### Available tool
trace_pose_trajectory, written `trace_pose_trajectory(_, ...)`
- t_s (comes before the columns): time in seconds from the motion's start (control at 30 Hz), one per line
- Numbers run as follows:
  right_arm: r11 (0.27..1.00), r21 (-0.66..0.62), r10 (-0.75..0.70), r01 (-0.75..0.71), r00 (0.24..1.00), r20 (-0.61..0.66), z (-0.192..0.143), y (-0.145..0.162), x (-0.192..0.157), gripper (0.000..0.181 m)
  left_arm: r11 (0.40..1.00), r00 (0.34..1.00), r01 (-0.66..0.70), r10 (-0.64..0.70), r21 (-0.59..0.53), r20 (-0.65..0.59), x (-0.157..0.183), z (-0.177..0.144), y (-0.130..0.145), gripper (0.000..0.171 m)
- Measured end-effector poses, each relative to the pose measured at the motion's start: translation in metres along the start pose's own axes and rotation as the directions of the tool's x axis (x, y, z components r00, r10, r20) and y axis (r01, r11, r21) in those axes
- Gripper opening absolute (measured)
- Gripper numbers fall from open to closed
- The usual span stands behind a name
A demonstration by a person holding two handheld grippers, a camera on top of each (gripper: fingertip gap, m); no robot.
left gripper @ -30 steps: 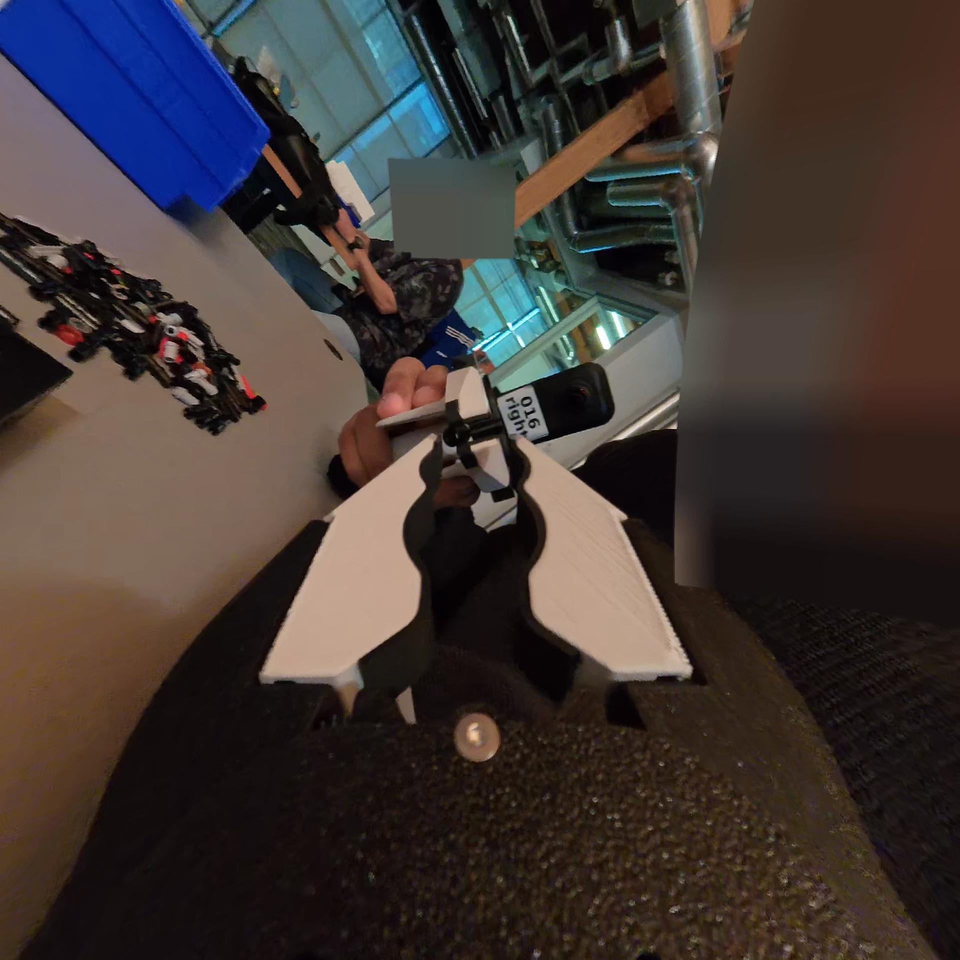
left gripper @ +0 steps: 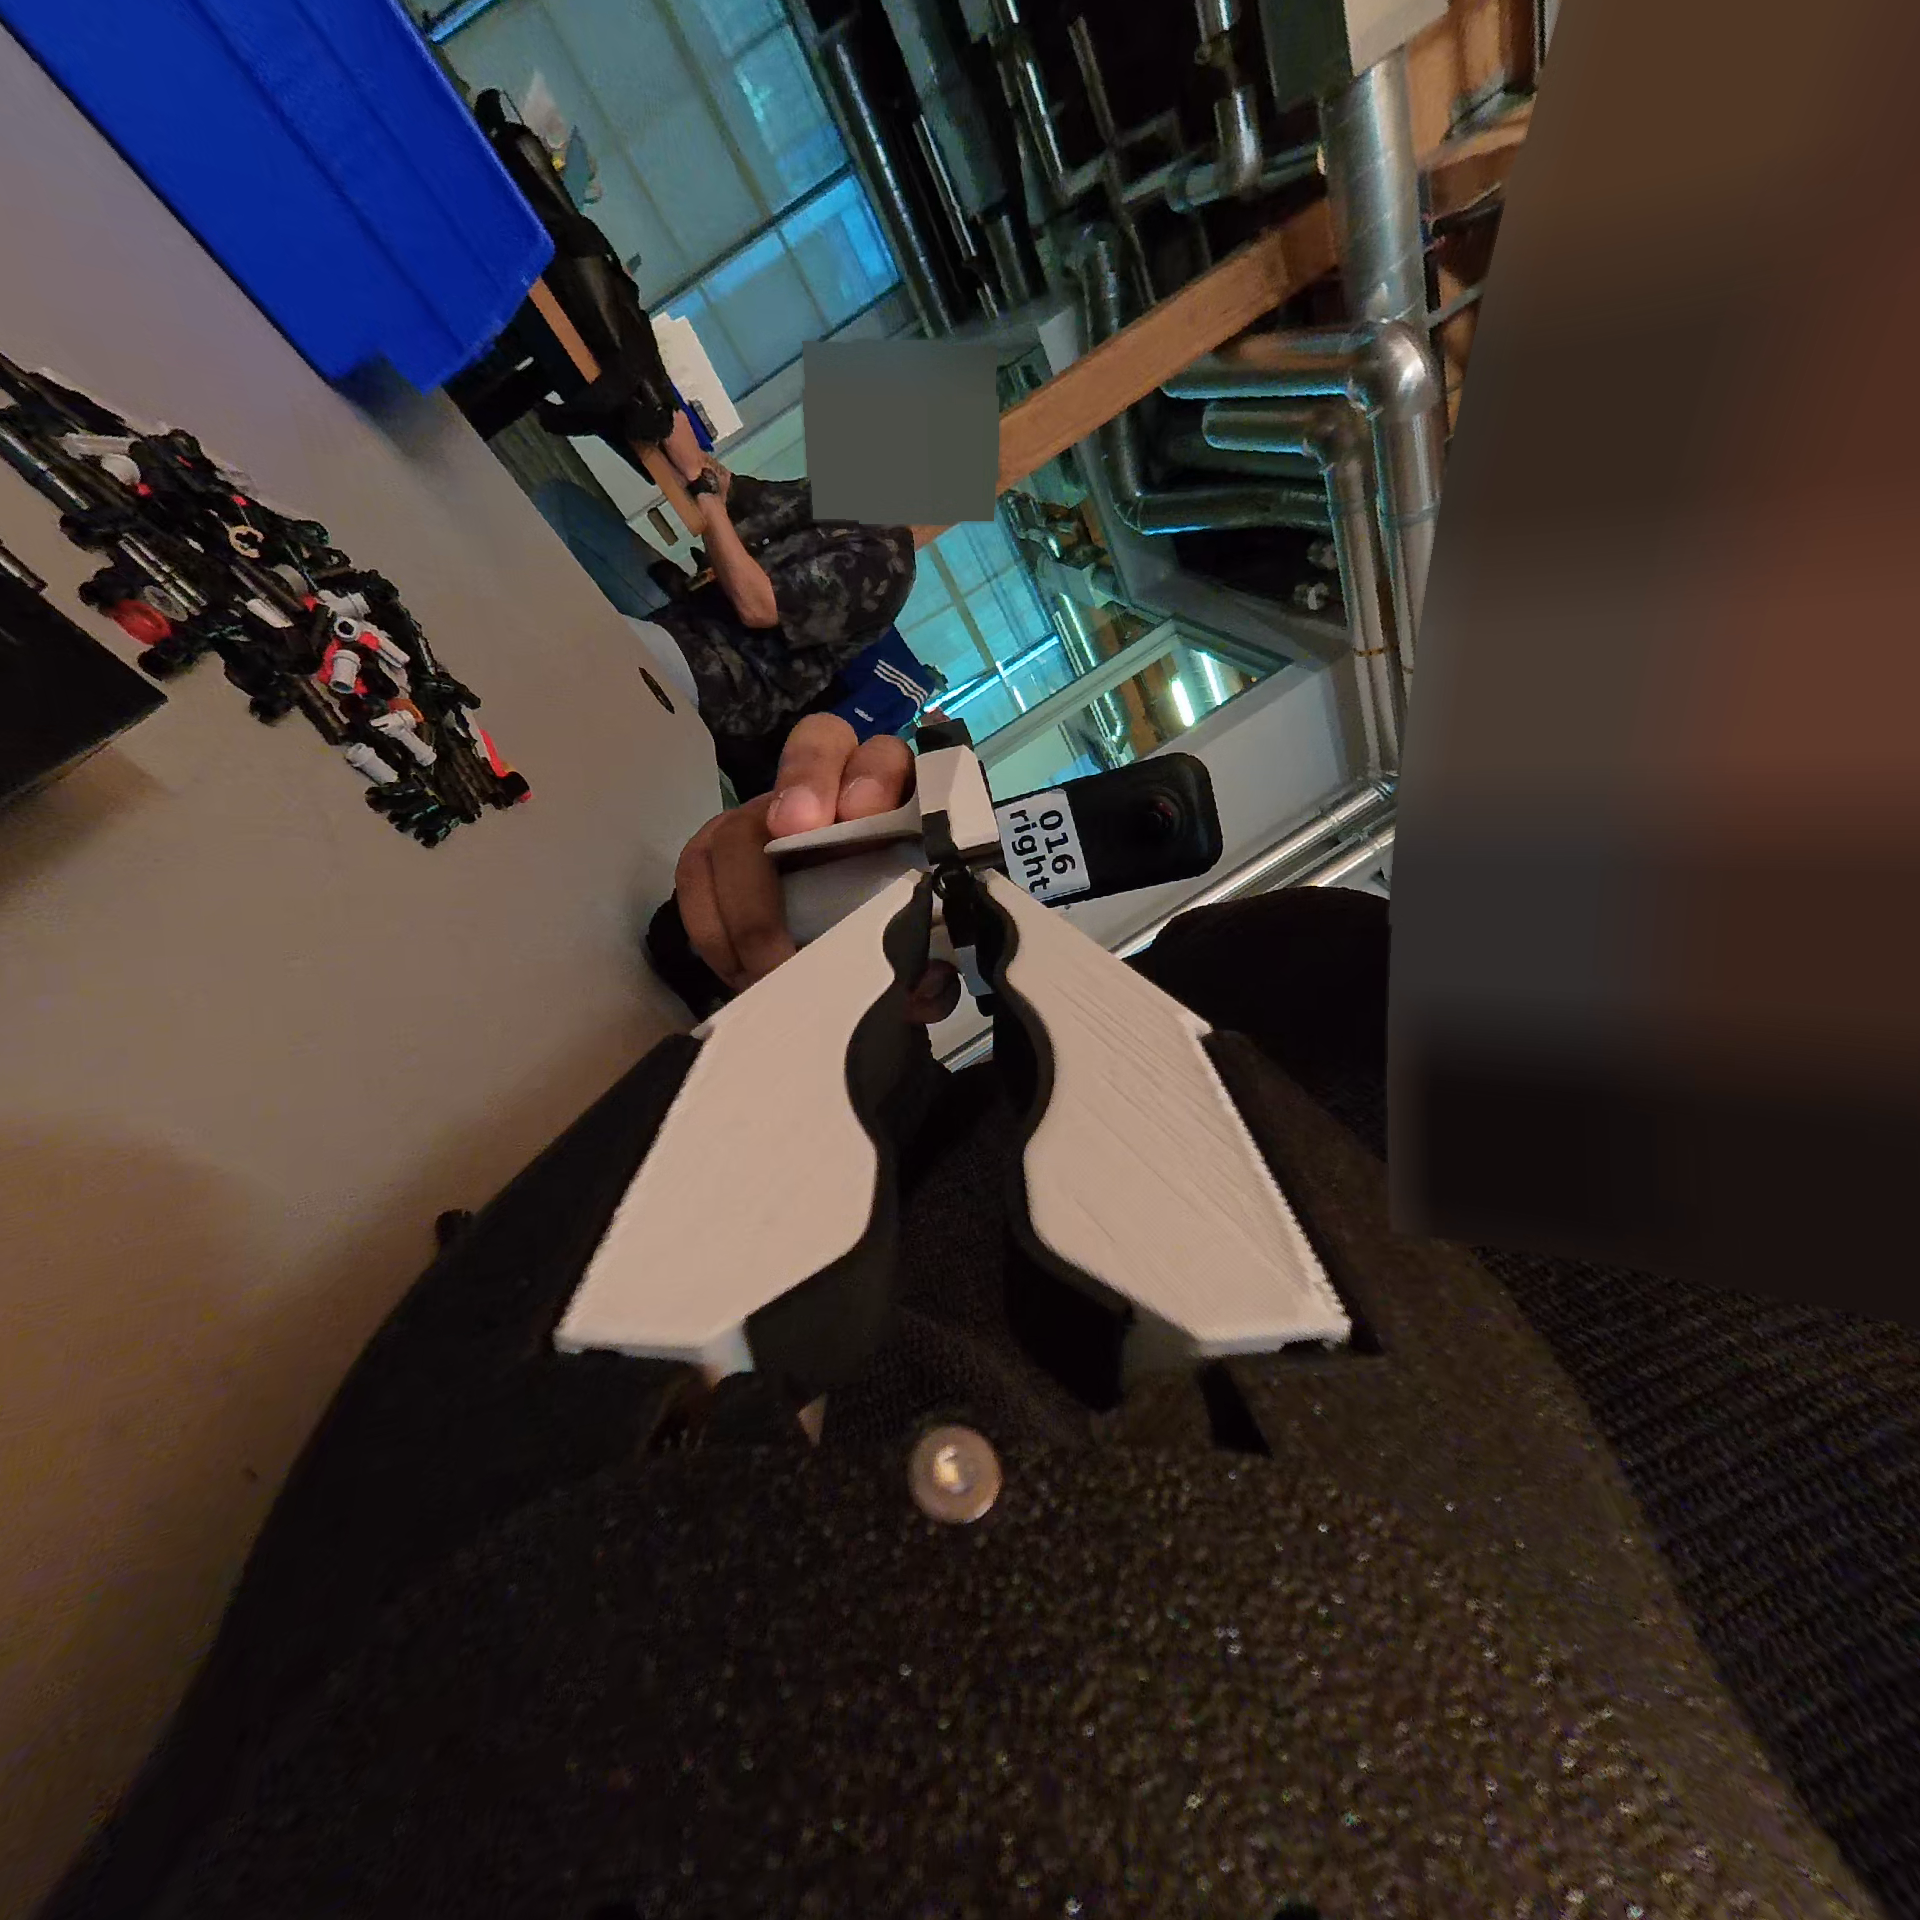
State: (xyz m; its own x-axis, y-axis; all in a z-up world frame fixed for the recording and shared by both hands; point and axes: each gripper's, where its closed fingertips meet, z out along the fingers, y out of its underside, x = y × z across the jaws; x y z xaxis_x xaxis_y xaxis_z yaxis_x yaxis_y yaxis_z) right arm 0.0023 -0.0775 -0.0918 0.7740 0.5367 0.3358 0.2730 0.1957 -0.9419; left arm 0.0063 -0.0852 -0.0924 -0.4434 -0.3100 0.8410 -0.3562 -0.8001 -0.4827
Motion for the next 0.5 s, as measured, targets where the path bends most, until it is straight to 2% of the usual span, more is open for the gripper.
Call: trace_pose_trajectory(0.5, 0.999, 0.006, -0.04, 0.04, 0.999, -0.021, -0.0005, -0.0011, -0.0017, 0.007, 1.0, 1.0, -0.002, 0.002, -0.01, -0.003, 0.0006, 0.0007, 0.0017, 0.006)
